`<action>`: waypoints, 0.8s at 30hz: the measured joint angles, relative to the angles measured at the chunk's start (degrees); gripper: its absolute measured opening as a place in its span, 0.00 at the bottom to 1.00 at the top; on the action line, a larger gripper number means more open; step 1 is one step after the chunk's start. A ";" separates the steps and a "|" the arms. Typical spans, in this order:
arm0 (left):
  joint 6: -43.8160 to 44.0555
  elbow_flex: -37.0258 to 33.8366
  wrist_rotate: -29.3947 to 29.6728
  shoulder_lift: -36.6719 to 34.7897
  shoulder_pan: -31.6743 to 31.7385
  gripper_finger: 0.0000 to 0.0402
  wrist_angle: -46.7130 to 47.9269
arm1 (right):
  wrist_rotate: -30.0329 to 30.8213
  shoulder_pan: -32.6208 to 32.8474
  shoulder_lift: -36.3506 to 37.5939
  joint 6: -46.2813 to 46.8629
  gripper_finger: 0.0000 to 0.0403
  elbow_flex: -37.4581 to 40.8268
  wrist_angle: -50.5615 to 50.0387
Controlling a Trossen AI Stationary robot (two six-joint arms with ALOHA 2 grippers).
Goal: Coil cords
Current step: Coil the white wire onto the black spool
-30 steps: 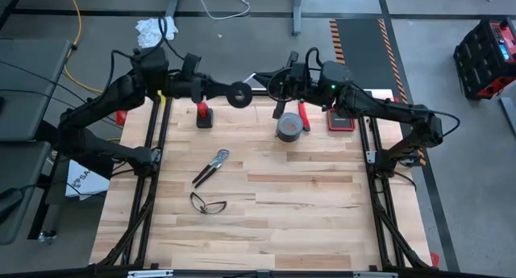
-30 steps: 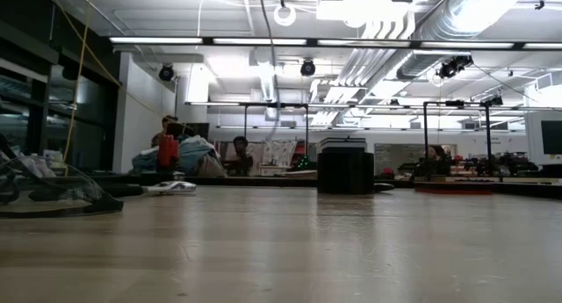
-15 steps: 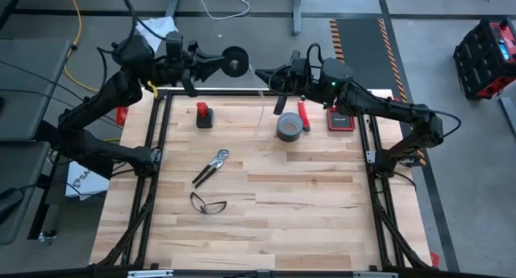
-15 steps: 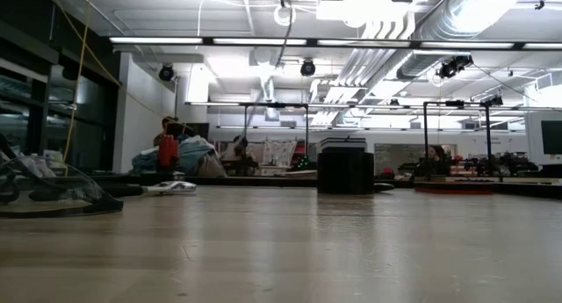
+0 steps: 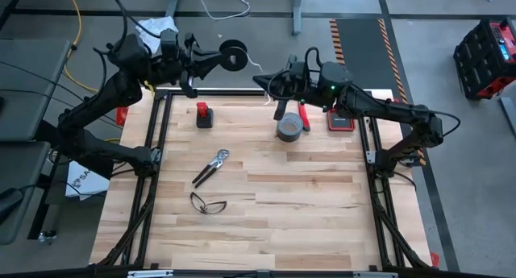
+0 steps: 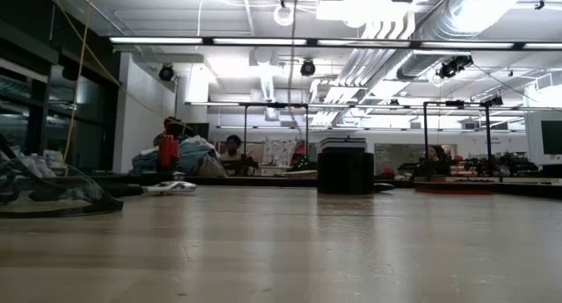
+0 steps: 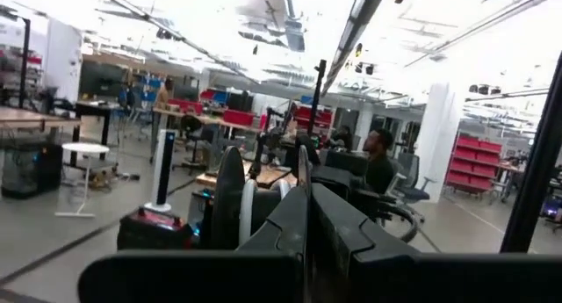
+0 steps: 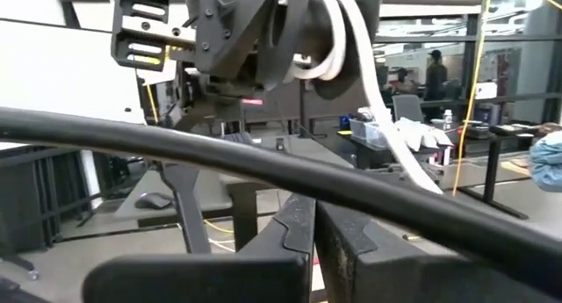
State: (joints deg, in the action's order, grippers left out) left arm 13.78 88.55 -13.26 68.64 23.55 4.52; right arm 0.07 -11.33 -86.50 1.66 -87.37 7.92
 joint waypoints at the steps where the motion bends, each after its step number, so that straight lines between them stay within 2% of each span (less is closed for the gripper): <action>1: -0.36 0.00 -0.04 0.00 0.00 0.00 -0.18 | -0.11 0.25 0.11 -0.02 0.02 0.00 -0.09; 6: -0.73 0.00 -0.13 -0.11 0.07 0.00 -0.81 | 0.83 1.60 2.93 1.15 0.14 0.02 -5.73; 12: -0.68 0.00 -0.12 -0.09 0.04 0.00 -0.61 | 9.17 3.50 5.86 0.32 0.28 0.02 -14.09; 15: -0.58 0.00 -0.13 -0.09 0.07 0.00 0.26 | 11.03 4.04 6.36 -0.65 0.30 0.02 -17.29; 24: -1.15 -1.93 -1.57 0.02 0.05 0.00 -0.69 | 10.95 4.04 6.36 -0.58 0.30 0.04 -24.54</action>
State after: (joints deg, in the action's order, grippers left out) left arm 12.62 86.63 -14.83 68.67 23.60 3.83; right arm 11.03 -7.29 -80.14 1.08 -87.33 -16.61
